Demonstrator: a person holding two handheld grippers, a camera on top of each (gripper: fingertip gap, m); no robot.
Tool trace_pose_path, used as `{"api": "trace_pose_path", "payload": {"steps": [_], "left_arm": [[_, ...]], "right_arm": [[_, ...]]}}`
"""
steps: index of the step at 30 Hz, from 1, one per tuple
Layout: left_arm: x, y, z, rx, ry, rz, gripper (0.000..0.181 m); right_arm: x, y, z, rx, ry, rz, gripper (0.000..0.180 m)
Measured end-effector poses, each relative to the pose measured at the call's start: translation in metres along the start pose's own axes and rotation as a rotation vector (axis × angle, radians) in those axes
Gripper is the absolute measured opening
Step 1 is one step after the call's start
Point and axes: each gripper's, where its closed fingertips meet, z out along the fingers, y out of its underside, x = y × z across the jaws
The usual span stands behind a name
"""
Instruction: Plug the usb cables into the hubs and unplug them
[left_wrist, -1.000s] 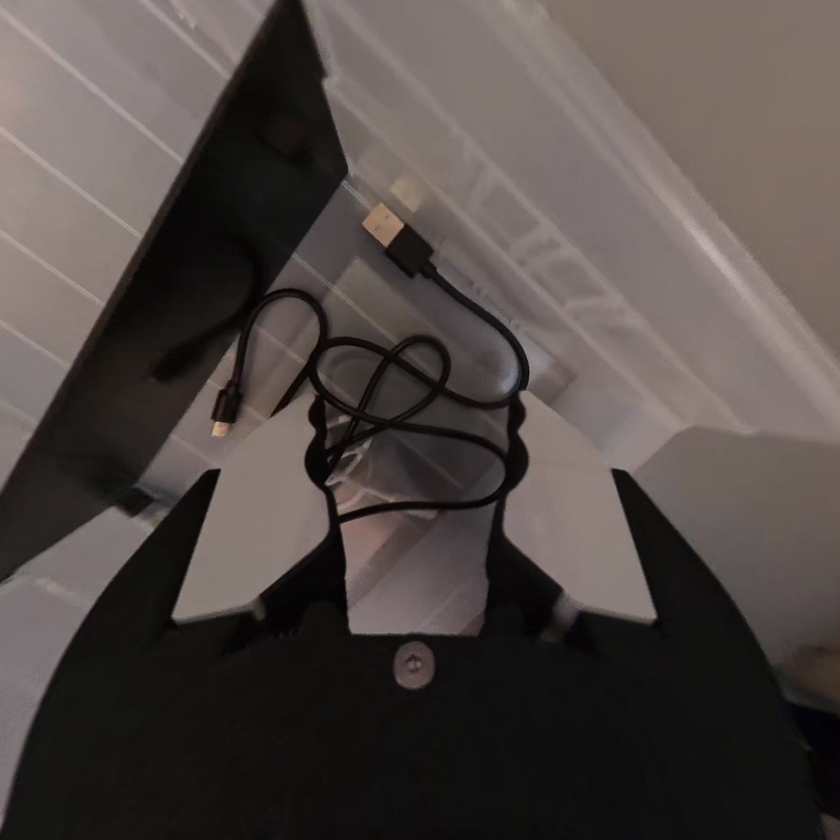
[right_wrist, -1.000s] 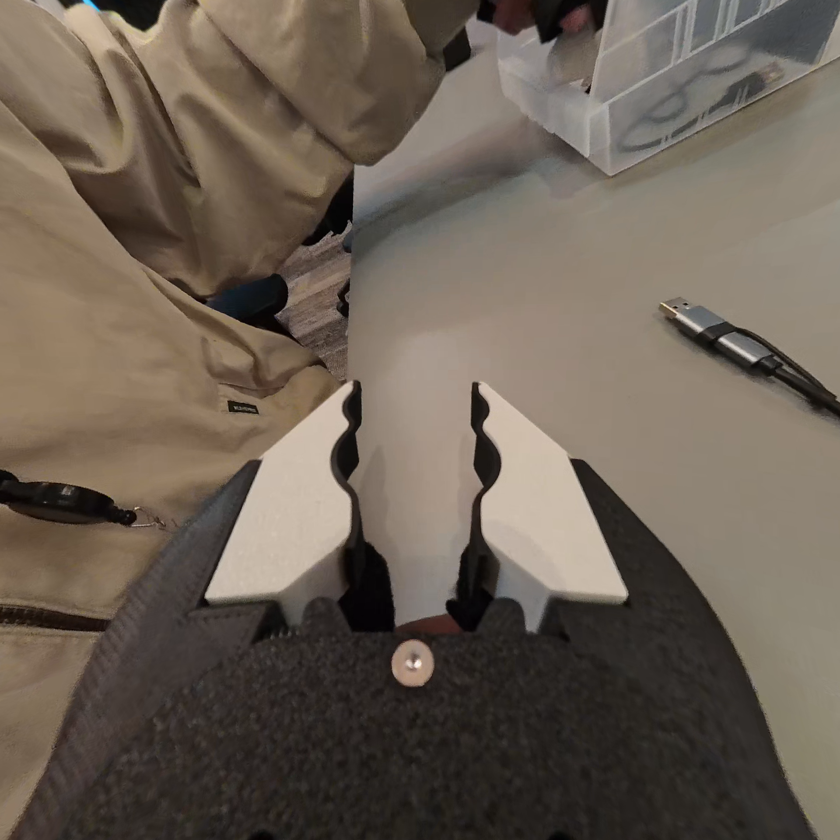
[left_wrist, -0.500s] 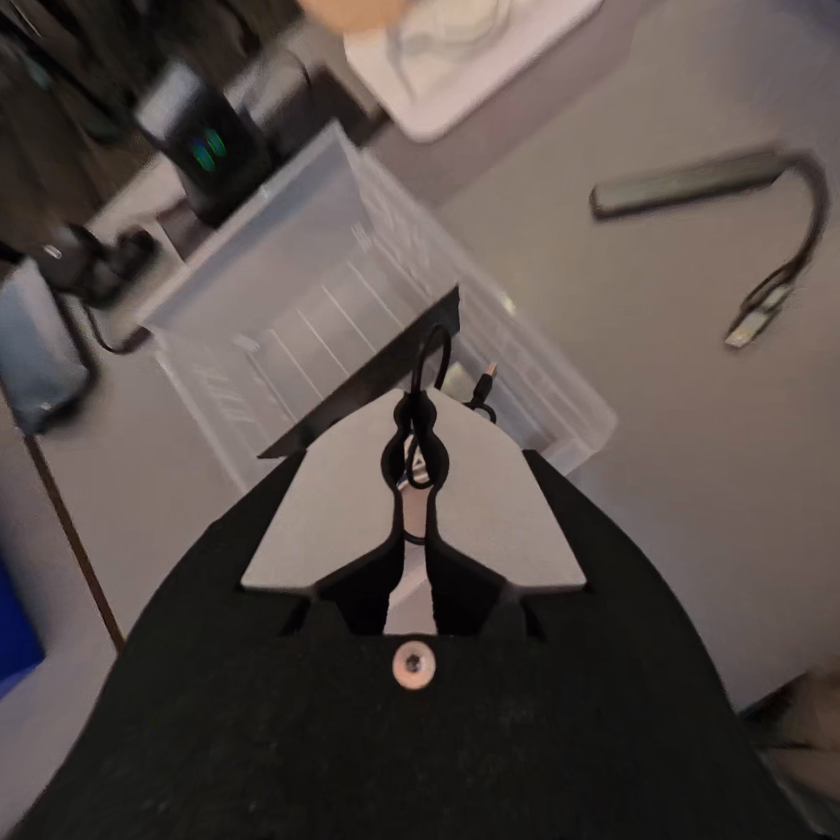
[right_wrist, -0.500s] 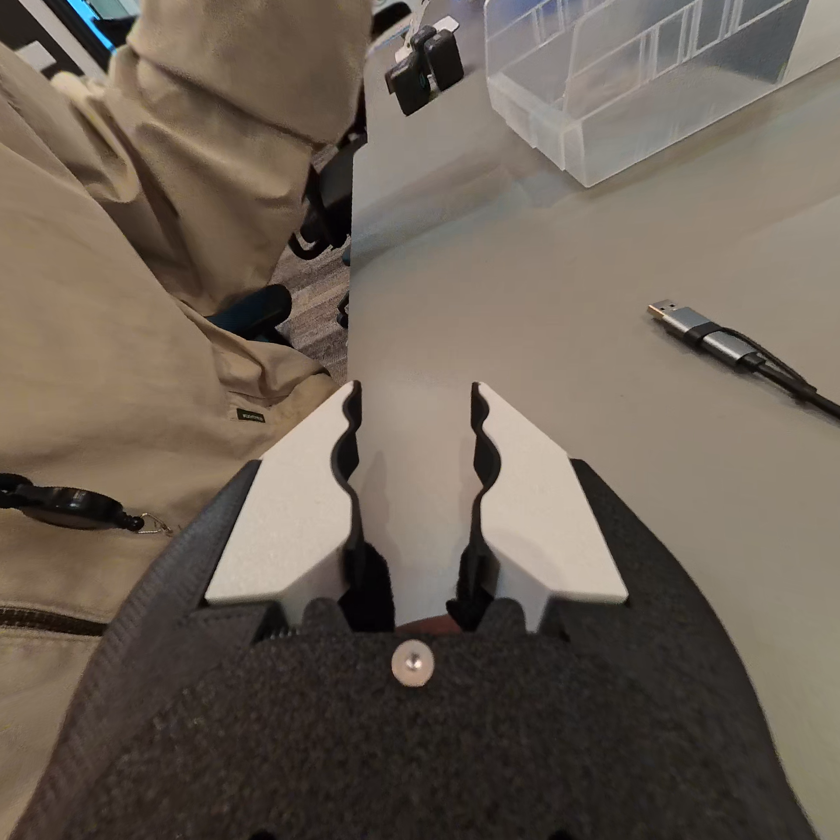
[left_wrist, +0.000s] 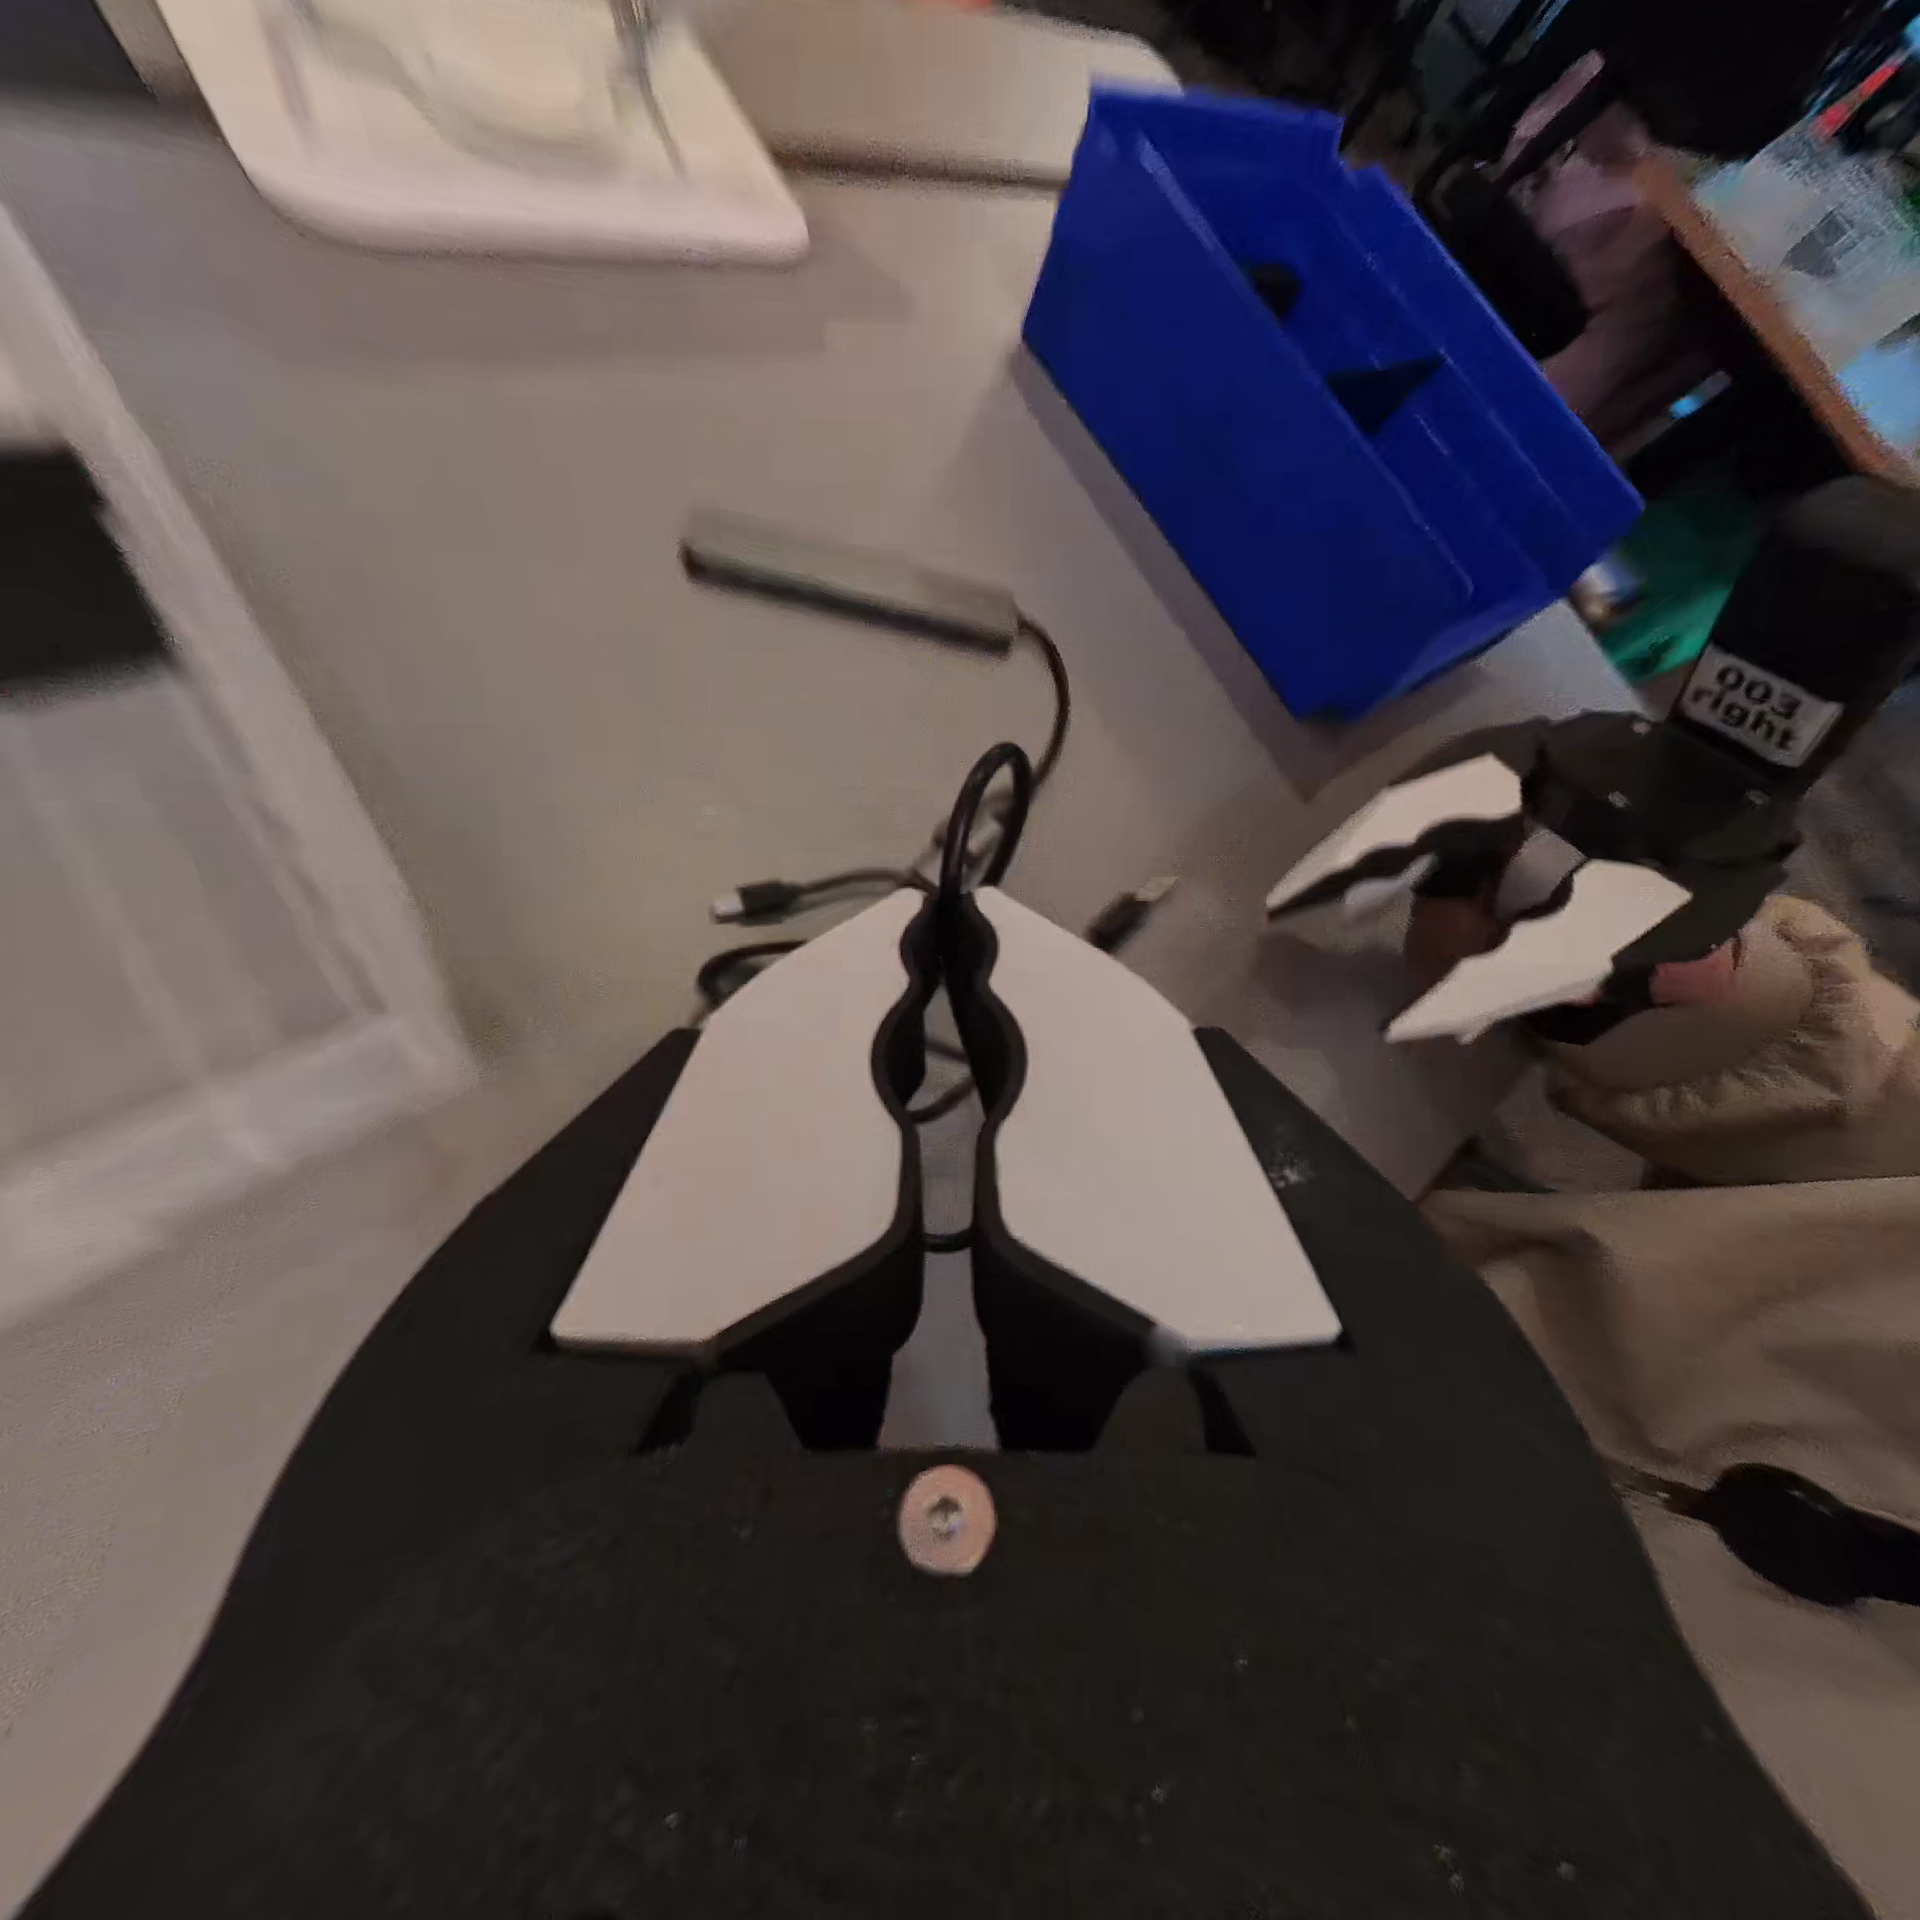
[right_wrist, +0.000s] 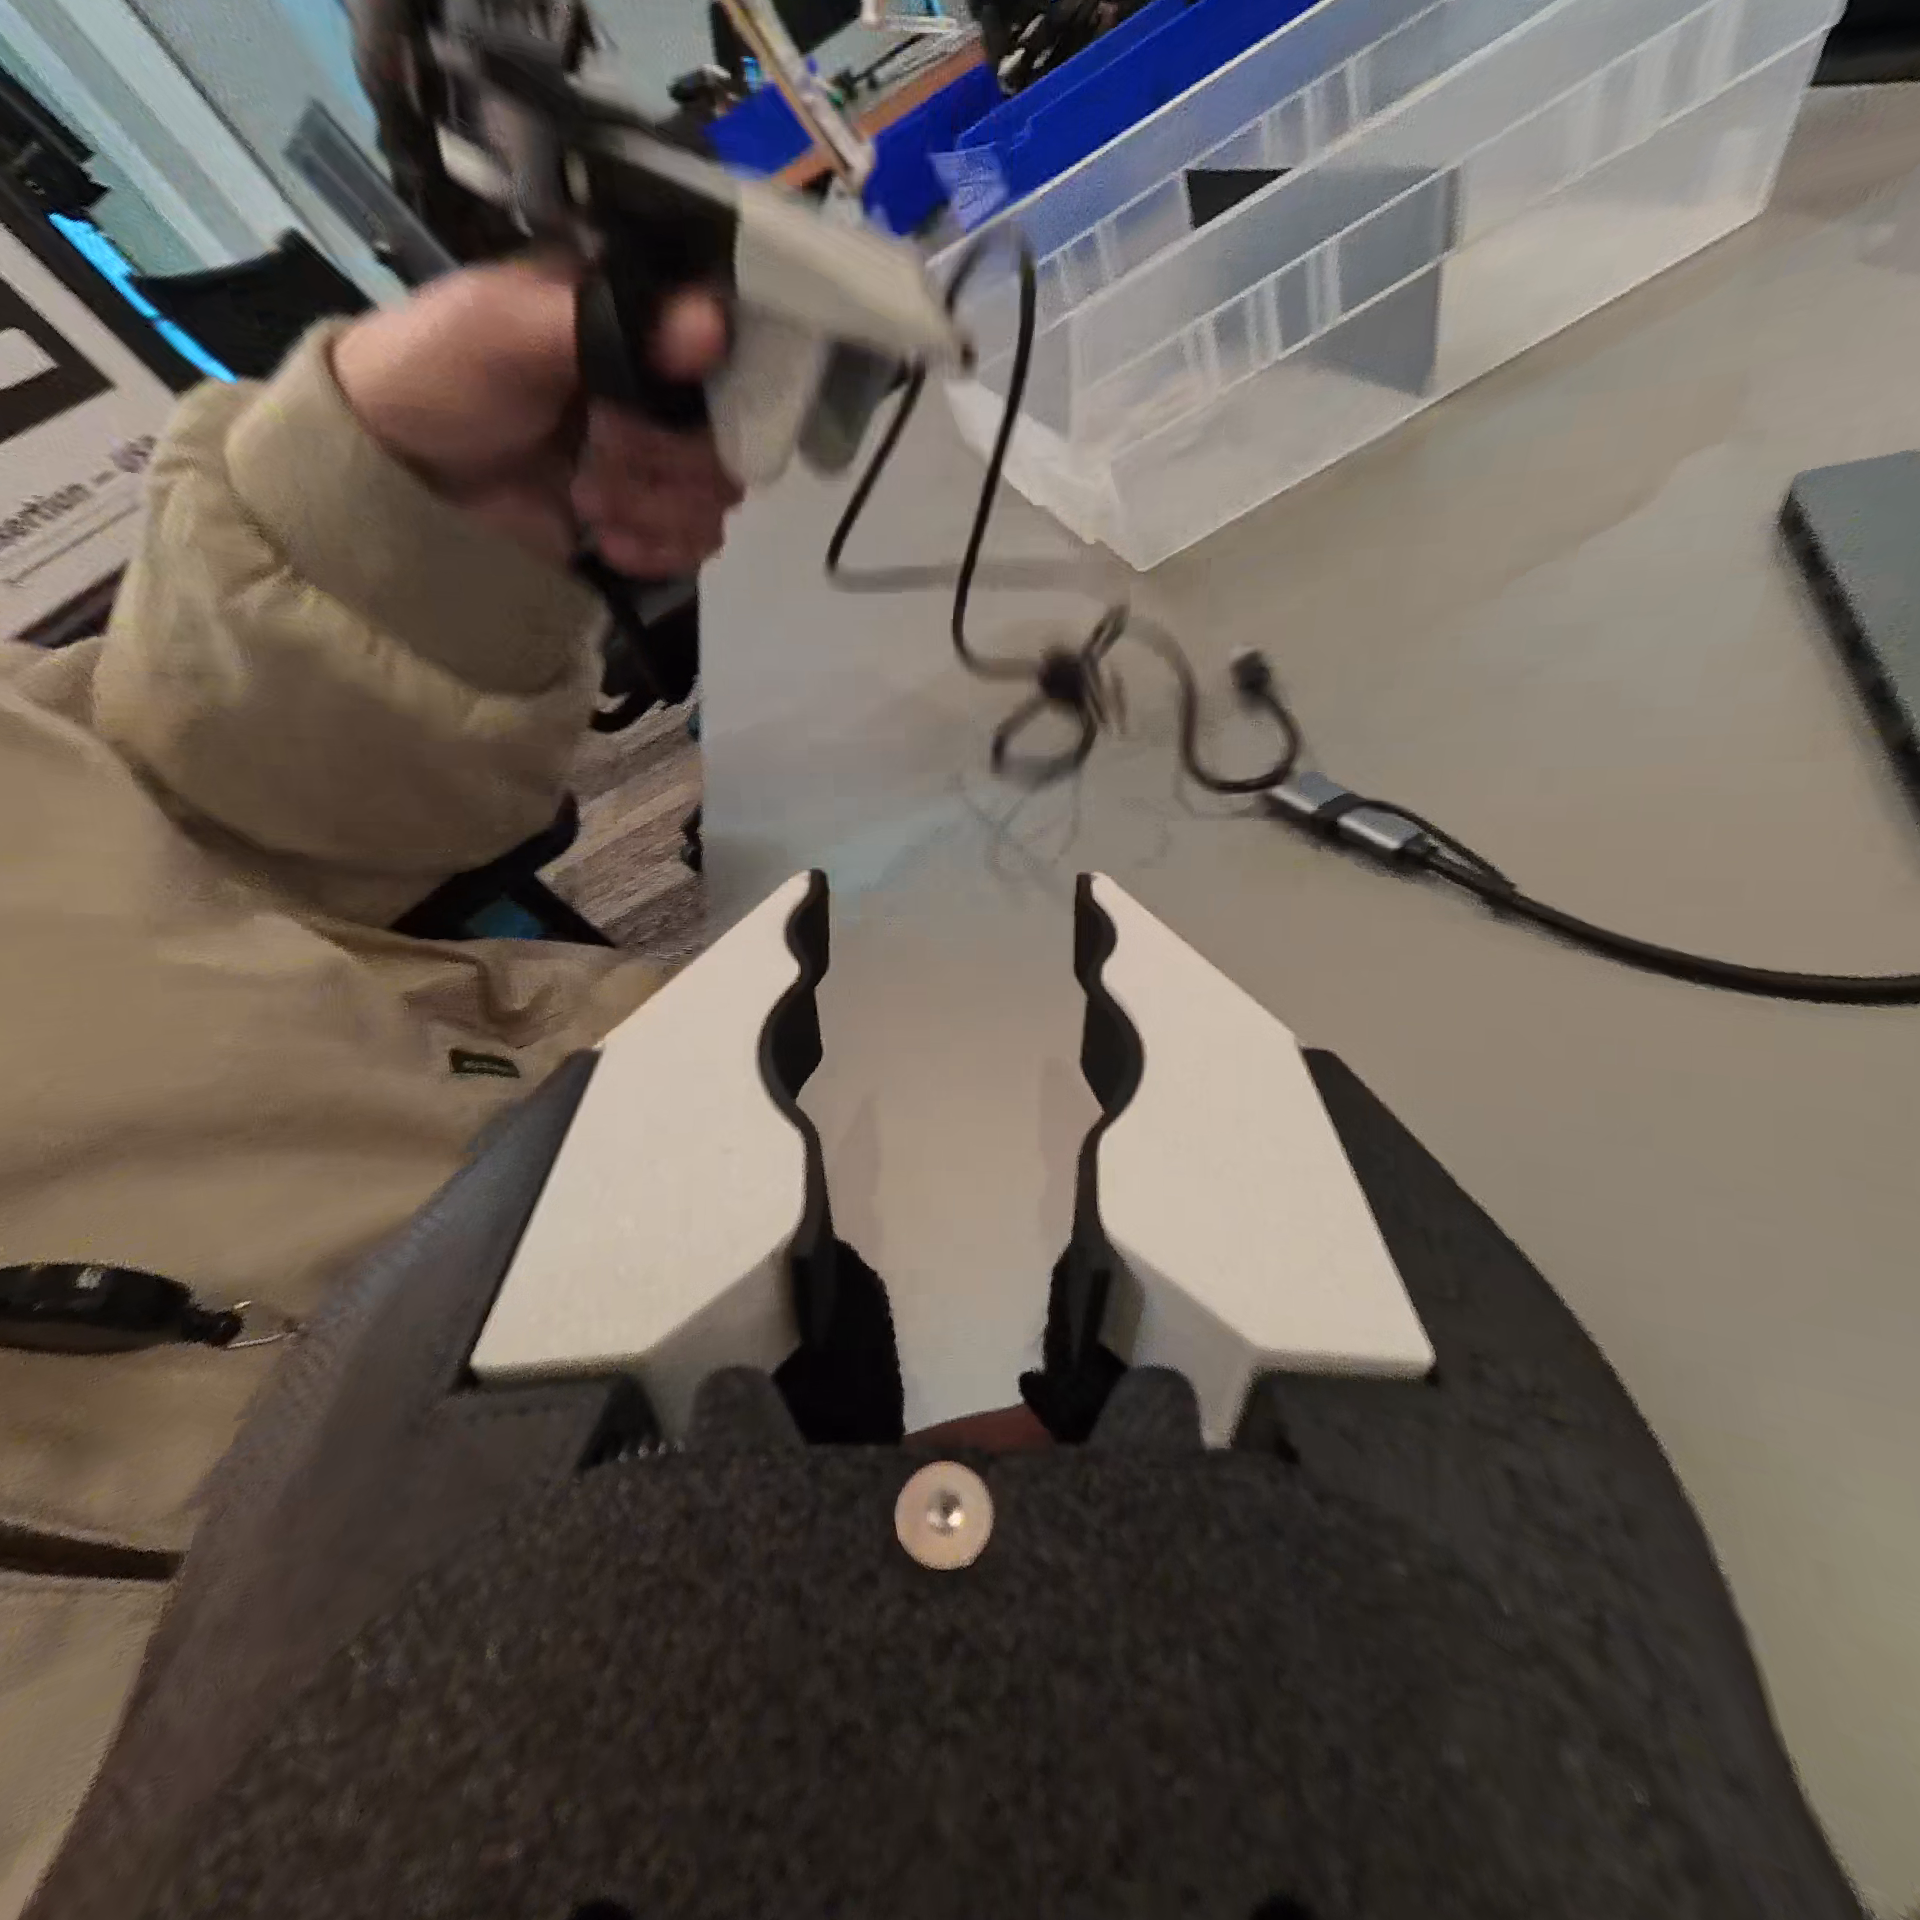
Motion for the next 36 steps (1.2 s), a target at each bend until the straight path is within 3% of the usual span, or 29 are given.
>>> {"api": "trace_pose_path", "payload": {"steps": [3,7,9,11,15,20,22,25,29,36], "left_arm": [[-0.012,0.042,0.025,-0.038,0.009,-0.139,0.002],[-0.025,0.064,0.034,-0.074,-0.013,-0.111,0.008],[-0.037,0.058,0.030,-0.024,-0.086,-0.059,0.057],[-0.041,0.044,0.019,0.078,-0.137,0.039,0.070],[-0.006,0.035,0.008,0.183,-0.061,0.227,0.061],[0.035,0.086,0.038,-0.029,0.007,0.530,0.039],[0.034,0.109,0.052,-0.159,-0.008,0.590,0.038],[0.024,0.128,0.063,-0.262,-0.054,0.599,0.038],[0.017,0.127,0.061,-0.266,-0.100,0.571,0.007],[0.026,0.121,0.052,-0.222,-0.075,0.527,0.003]], "right_arm": [[0.014,0.005,-0.002,-0.025,0.072,-0.013,0.046],[0.025,0.014,0.001,-0.069,0.134,-0.026,0.046],[0.025,0.015,0.002,-0.073,0.142,-0.039,0.045],[0.026,0.017,0.003,-0.086,0.150,-0.052,0.045],[0.030,0.022,0.005,-0.115,0.179,-0.080,0.045],[0.037,0.029,0.006,-0.163,0.232,-0.169,0.045],[0.024,0.030,0.009,-0.164,0.166,-0.220,0.047],[-0.006,0.013,0.014,-0.012,-0.002,-0.201,0.064],[0.016,0.034,0.012,-0.153,0.110,-0.217,0.058],[0.018,0.031,0.011,-0.149,0.150,-0.248,0.057]]}}
